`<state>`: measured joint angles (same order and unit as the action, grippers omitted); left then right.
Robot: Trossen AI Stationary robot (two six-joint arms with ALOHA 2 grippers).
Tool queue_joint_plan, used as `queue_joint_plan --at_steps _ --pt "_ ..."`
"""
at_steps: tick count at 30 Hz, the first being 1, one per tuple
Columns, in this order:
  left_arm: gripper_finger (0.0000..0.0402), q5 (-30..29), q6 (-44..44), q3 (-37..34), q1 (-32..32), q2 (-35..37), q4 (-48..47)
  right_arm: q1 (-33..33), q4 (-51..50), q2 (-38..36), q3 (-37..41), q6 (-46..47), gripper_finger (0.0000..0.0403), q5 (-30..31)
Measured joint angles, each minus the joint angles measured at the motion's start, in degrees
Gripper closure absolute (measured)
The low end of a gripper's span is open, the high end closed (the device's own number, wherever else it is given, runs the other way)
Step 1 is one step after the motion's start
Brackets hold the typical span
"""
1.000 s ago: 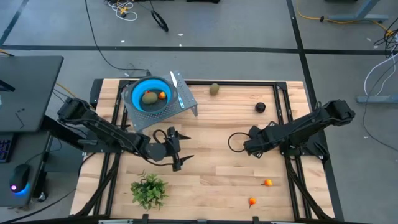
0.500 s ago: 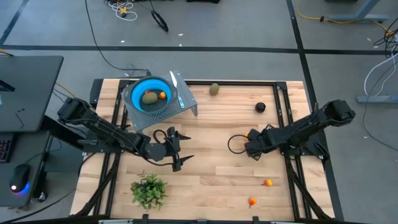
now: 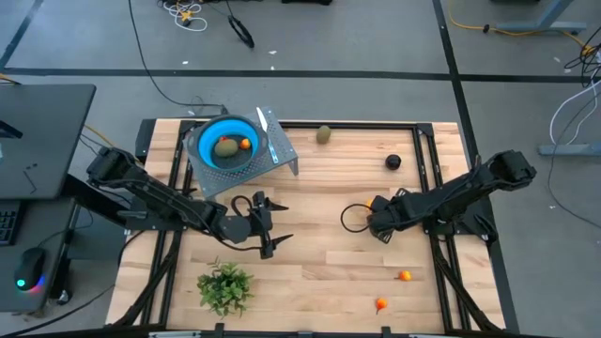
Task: Pick & Place Fruit
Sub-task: Put the yellow mango into the blue strainer bowl on the shelf
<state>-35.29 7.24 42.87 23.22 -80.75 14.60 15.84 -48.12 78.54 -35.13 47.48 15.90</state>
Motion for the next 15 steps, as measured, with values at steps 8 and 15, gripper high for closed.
queue_joint_plan --at_steps 8,15 --pt "0.0052 4.45 -6.96 0.00 0.66 0.02 1.11 0.90 20.00 0.00 -1.84 -10.56 0.0163 -8.43" --pt "0.0067 4.86 -27.51 0.00 5.28 0.02 5.03 2.02 46.35 0.11 -1.90 -19.78 0.0162 -11.19"
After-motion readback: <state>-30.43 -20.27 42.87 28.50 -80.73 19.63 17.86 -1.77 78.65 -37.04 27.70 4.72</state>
